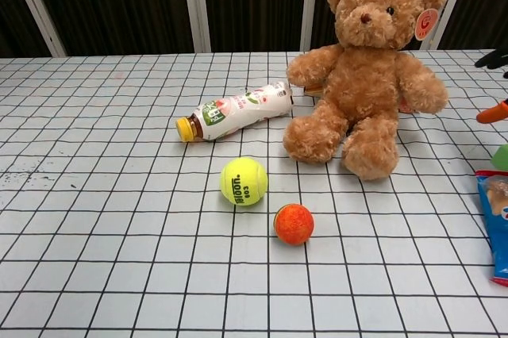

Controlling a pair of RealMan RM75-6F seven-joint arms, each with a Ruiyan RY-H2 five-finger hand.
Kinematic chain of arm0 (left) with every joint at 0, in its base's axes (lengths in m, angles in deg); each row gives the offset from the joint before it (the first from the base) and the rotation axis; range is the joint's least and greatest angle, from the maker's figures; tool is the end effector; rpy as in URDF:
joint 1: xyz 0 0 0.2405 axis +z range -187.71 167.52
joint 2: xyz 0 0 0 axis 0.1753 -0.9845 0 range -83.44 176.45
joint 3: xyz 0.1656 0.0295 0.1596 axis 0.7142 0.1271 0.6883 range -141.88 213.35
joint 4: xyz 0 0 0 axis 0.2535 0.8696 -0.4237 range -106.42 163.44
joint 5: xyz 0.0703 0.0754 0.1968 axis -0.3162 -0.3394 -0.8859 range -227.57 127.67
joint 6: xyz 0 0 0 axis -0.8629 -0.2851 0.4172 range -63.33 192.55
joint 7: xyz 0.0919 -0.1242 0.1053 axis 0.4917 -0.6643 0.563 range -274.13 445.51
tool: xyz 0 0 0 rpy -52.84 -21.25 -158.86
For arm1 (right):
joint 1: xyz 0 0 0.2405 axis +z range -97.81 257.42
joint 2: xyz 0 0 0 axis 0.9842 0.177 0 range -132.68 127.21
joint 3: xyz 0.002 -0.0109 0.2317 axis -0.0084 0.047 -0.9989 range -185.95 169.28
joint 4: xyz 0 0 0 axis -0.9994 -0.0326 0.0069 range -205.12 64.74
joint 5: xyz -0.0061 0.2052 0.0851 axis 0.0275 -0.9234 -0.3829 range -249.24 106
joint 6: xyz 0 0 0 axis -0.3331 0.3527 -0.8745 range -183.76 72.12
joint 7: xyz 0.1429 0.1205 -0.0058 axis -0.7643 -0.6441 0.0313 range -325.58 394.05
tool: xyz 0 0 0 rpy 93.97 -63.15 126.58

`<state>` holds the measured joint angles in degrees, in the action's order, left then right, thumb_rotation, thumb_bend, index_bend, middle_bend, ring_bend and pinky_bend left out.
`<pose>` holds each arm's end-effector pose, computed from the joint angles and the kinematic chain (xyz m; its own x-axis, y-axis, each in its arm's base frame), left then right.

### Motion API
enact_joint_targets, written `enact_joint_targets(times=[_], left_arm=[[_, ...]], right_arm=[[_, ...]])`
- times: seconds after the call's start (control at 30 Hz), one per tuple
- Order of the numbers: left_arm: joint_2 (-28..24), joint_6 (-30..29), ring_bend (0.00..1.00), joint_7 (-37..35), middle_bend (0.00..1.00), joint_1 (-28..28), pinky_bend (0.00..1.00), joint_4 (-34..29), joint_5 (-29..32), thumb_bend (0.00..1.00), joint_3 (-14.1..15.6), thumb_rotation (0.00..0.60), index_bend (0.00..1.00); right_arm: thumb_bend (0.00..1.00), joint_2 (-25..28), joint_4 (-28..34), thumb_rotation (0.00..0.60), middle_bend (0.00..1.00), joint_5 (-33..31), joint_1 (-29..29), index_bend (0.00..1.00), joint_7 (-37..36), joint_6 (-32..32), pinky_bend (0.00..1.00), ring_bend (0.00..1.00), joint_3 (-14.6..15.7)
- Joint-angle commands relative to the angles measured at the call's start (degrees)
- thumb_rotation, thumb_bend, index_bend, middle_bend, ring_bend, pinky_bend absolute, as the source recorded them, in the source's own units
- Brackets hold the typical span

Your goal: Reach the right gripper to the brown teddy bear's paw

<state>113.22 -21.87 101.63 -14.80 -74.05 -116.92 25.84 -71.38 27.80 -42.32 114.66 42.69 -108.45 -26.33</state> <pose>-0.2968 0.2363 0.1466 0.4072 -0.0438 0.9123 0.8772 0.2969 -0.3773 -0.2312 -0.3772 0.0652 -0.0800 -0.2754 0.9580 -0.9543 0.2987 0.0062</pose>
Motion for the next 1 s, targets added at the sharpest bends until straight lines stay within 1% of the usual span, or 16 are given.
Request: enact_joint_targets(times=[0.03,0.23,0.43,0.67,0.8,1.0], left_arm=[[-0.2,0.5,0.00,-0.4,0.00,-0.2,0.00,0.1,0.3,0.28,-0.1,0.600,0.24],[-0.5,1.3,0.00,-1.1,0.00,-0.6,0.00,0.3,0.8,0.28,-0.3,0.600,0.24],[-0.7,2.4,0.00,-1.6,0.00,-1.0,0.00,0.9,1.8,0.28,-0.6,0.600,0.24],[-0.8,3.0,0.00,-1.9,0.00,-1.4,0.00,1.5,3.2,0.28,-1.2,0.600,0.24],[-0.7,3.2,0.00,-1.6,0.00,-1.6,0.00,1.6,3.9,0.28,-1.4,0.600,0.24],[-0.3,2.9,0.00,-1.2,0.00,-1.8,0.00,1.7,4.2,0.28,-1.4,0.600,0.24]], right_arm=[[0.08,-4.6,-1.7,0.600,0.00,-7.1,5.0,0.19,5.8,-3.3,0.00,0.00,0.1],[0.08,-9.0,-5.1,0.600,0.00,-12.5,9.0,0.28,10.0,-5.8,0.00,0.00,-0.8],[0.08,-12.3,-9.0,0.600,0.00,-16.7,11.6,0.34,11.8,-5.7,0.00,0.00,-2.2],[0.08,-14.0,-12.7,0.600,0.00,-19.6,13.0,0.35,13.0,-5.3,0.00,0.00,-3.6],[0.08,-14.0,-14.3,0.600,0.00,-21.7,13.4,0.35,12.8,-5.2,0.00,0.00,-5.2],[0.08,-13.6,-14.8,0.600,0.00,-23.9,13.4,0.35,12.5,-5.0,0.00,0.00,-7.1]])
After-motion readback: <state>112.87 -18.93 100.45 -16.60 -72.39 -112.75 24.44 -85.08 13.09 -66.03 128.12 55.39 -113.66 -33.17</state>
